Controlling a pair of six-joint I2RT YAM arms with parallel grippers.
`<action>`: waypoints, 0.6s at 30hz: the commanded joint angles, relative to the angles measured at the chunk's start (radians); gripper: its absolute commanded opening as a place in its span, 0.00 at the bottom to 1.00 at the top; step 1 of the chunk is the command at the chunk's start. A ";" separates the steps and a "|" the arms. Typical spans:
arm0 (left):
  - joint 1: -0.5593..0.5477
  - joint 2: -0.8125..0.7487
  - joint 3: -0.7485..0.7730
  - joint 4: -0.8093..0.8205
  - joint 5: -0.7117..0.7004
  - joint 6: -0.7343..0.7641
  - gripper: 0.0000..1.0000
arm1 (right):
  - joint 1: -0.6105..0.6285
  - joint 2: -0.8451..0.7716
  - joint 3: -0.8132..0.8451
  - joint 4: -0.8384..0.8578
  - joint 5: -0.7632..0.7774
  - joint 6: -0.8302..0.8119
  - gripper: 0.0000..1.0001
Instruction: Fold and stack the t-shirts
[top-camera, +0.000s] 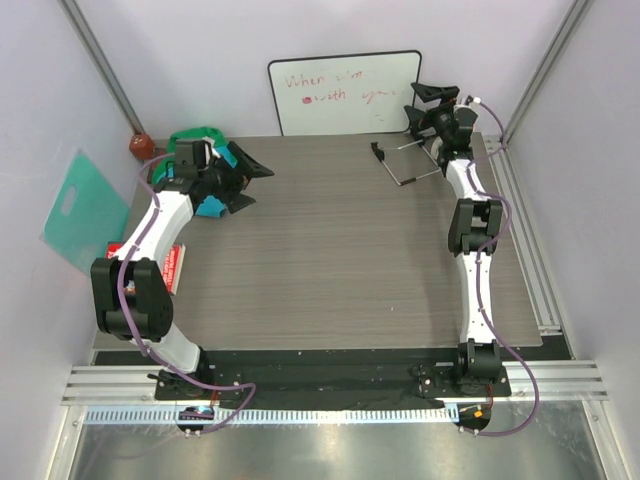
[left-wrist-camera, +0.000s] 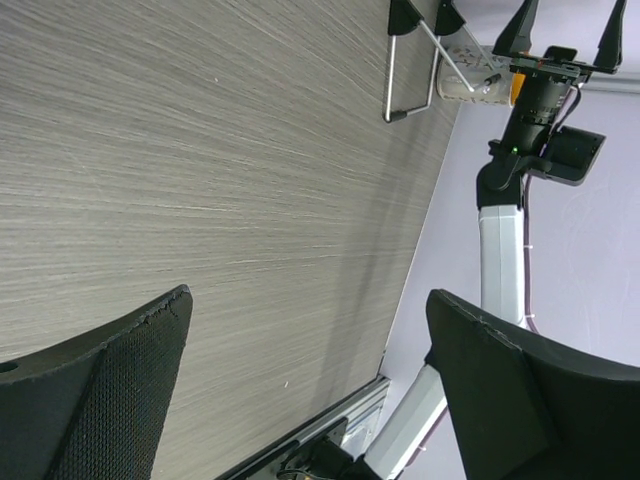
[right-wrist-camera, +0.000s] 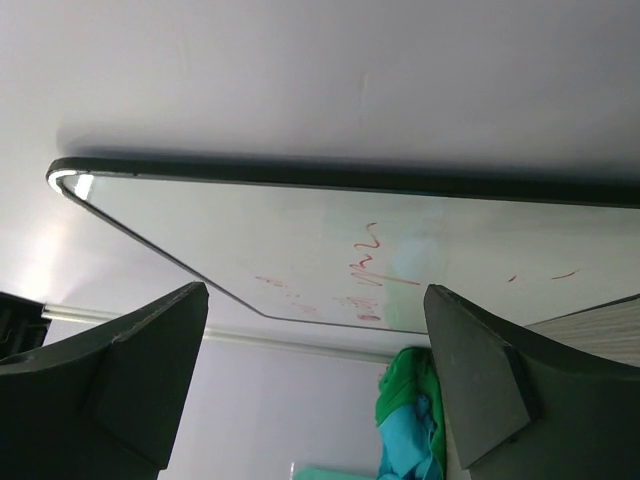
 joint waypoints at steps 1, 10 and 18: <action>-0.004 0.011 0.021 0.057 0.039 -0.010 1.00 | 0.001 -0.158 0.007 0.067 -0.101 -0.034 0.95; -0.005 0.047 0.049 0.071 0.036 -0.013 1.00 | 0.028 -0.241 -0.099 0.068 -0.223 -0.080 0.94; 0.054 0.236 0.273 0.110 -0.045 -0.041 1.00 | 0.057 -0.411 -0.393 0.142 -0.334 -0.079 0.94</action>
